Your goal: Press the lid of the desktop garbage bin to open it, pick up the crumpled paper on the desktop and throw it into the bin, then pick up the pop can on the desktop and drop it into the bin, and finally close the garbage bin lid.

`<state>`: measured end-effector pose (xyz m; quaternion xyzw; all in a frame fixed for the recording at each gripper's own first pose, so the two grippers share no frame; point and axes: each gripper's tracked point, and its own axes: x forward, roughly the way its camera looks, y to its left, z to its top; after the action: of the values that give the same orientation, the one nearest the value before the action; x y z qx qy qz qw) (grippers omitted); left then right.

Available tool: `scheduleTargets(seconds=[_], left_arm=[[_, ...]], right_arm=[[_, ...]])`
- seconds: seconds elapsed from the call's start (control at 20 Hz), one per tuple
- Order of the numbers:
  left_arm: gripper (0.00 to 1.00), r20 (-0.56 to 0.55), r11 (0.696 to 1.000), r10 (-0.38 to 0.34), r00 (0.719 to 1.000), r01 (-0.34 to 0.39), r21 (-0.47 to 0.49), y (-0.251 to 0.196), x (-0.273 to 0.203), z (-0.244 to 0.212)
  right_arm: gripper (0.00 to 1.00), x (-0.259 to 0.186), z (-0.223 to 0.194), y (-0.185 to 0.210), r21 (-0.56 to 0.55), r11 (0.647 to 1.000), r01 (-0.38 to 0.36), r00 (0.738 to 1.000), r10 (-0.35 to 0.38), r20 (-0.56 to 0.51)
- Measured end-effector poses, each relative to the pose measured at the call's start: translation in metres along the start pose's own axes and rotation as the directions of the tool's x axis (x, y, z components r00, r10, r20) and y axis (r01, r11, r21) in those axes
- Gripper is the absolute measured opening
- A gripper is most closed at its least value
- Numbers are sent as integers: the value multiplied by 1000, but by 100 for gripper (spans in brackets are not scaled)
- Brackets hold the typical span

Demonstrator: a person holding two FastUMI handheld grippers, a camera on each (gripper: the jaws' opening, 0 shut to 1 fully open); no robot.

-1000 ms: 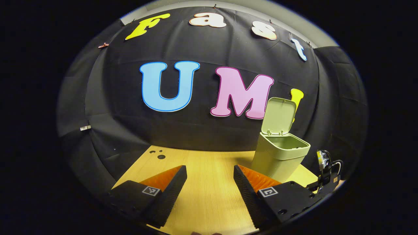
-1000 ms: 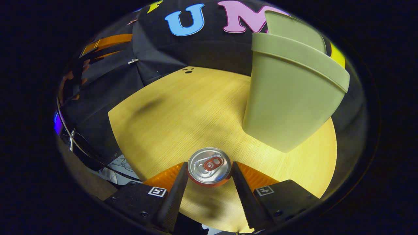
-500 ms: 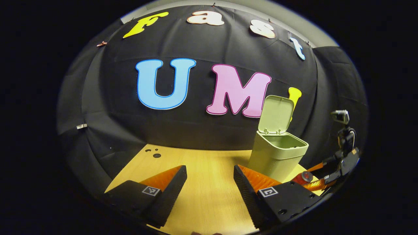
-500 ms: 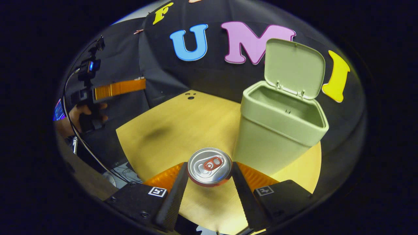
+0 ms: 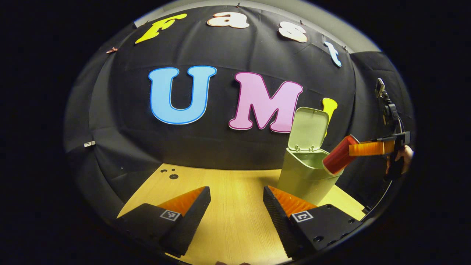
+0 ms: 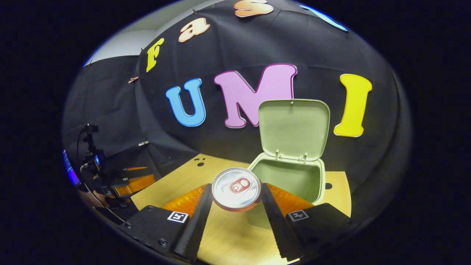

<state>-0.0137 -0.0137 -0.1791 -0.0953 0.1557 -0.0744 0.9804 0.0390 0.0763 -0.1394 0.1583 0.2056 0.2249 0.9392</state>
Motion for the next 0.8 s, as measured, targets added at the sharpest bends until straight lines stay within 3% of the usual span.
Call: scheduleTargets(seconds=[0.1, 0.15, 0.2, 0.3, 0.8], left_arm=[[94, 0, 1000, 2, 1000, -2, -2, 0, 0, 0], [94, 0, 1000, 3, 1000, -3, -1, 0, 0, 0], [94, 0, 1000, 4, 1000, -4, -1, 0, 1, 0], [94, 0, 1000, 5, 1000, -5, 0, 1, 1, 0], [94, 5, 1000, 16, 1000, -16, -15, 5, 4, 0]], right_arm=[[87, 3, 12, -18, -16, 999, 37, 999, -36, 28], [82, 2, 15, -20, -17, 999, 50, 998, -49, 38], [87, 4, 18, -27, -13, 998, 66, 997, -65, 49], [82, 12, 20, -44, -11, 995, 98, 994, -97, 53], [82, 60, -24, -105, -38, 974, 224, 968, -227, -106]])
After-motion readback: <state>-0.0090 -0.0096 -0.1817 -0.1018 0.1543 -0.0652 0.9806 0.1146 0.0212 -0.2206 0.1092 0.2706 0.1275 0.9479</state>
